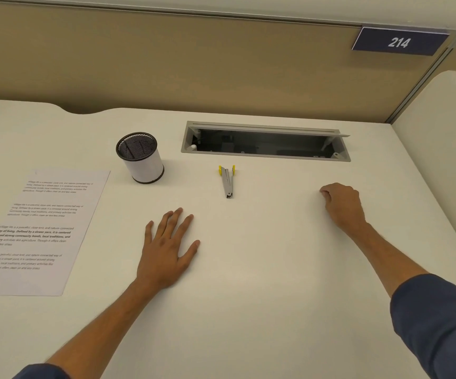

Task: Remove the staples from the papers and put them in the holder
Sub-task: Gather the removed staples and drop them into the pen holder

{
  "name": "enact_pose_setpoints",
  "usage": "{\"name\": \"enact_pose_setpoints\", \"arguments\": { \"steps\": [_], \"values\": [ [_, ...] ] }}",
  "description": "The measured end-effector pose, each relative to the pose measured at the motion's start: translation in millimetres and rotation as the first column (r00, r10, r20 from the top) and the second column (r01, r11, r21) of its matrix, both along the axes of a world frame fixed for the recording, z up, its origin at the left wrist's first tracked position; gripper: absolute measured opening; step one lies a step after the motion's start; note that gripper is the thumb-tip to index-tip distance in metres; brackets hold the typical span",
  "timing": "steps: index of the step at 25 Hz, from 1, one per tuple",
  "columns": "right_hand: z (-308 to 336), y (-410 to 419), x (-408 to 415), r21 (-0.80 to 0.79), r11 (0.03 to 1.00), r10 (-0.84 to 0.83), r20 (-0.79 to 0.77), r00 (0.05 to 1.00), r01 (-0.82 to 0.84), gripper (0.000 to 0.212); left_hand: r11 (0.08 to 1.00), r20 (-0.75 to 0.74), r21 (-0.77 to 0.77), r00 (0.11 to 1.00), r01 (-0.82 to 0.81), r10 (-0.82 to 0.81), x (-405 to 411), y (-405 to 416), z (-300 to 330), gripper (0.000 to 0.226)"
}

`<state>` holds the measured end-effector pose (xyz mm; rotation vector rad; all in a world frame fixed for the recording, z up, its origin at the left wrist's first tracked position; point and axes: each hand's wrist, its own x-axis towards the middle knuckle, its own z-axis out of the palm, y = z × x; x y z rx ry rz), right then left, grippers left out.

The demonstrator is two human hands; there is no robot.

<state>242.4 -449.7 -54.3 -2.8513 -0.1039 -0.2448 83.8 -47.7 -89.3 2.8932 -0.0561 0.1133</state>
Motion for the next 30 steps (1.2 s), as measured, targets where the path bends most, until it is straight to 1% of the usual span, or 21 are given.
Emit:
{"name": "enact_pose_setpoints", "arguments": {
  "steps": [3, 6, 9, 12, 19, 22, 23, 24, 25, 26, 27, 28, 29, 30],
  "values": [
    [-0.8, 4.8, -3.5, -0.012, 1.0, -0.016, 0.027, 1.0, 0.016, 0.026, 1.0, -0.004, 0.004, 1.0, -0.002, 0.002, -0.2, 0.6, -0.2, 0.065],
    [1.0, 5.7, -4.6, -0.044, 0.999, 0.004, 0.053, 0.999, -0.002, 0.032, 1.0, -0.003, -0.001, 1.0, 0.001, -0.001, 0.5, 0.4, 0.4, 0.065],
    [-0.1, 4.7, -5.3, -0.035, 0.999, 0.023, 0.062, 0.998, -0.02, 0.03, 1.0, -0.002, 0.0, 1.0, -0.001, 0.001, 0.2, 0.4, -0.3, 0.065],
    [-1.2, 8.2, -6.4, -0.043, 0.999, 0.005, 0.045, 0.999, -0.003, 0.028, 1.0, 0.001, 0.0, 1.0, -0.005, 0.005, -0.7, 0.6, -0.3, 0.065],
    [-5.0, 20.0, -10.7, -0.066, 0.997, -0.051, -0.005, 0.999, 0.051, 0.039, 1.0, 0.012, -0.02, 1.0, -0.003, 0.003, -0.3, 0.3, -0.4, 0.065],
    [-6.9, 18.6, -6.8, -0.088, 0.995, -0.047, -0.022, 0.999, 0.045, 0.037, 1.0, 0.014, -0.018, 1.0, -0.002, 0.002, 0.0, 0.1, -0.5, 0.065],
    [-7.4, 17.1, -3.8, -0.043, 0.997, -0.064, -0.039, 0.997, 0.062, 0.033, 1.0, 0.017, -0.021, 1.0, -0.002, 0.002, 0.1, 0.4, -0.6, 0.065],
    [-3.9, 16.4, -1.2, 0.077, 0.99, -0.109, -0.071, 0.992, 0.114, 0.027, 1.0, 0.016, -0.023, 1.0, -0.001, 0.002, 0.3, 1.1, -0.7, 0.064],
    [2.6, 15.2, 2.5, 0.27, 0.939, -0.184, -0.129, 0.974, 0.213, 0.022, 1.0, 0.01, -0.021, 1.0, -0.001, 0.001, 0.2, 1.1, -1.0, 0.065],
    [10.9, 13.9, 6.6, 0.484, 0.807, -0.264, -0.215, 0.94, 0.337, 0.021, 1.0, 0.006, -0.017, 1.0, 0.0, 0.0, 0.1, 0.7, -1.1, 0.065],
    [19.2, 13.4, 10.1, 0.663, 0.598, -0.315, -0.322, 0.893, 0.45, 0.024, 1.0, 0.006, -0.015, 1.0, 0.0, 0.0, -0.2, 0.6, -1.2, 0.065],
    [27.4, 14.3, 12.2, 0.778, 0.354, -0.308, -0.427, 0.85, 0.519, 0.029, 1.0, 0.008, -0.019, 1.0, 0.0, 0.001, -0.4, 0.8, -1.2, 0.065],
    [34.1, 17.8, 12.9, 0.832, 0.135, -0.248, -0.497, 0.831, 0.538, 0.034, 1.0, 0.008, -0.023, 1.0, -0.001, 0.002, -0.4, 1.0, -0.9, 0.065],
    [39.5, 23.3, 12.4, 0.848, -0.04, -0.166, -0.528, 0.833, 0.529, 0.037, 1.0, 0.005, -0.025, 1.0, -0.002, 0.002, -0.5, 1.2, -1.1, 0.065]
  ]
}}
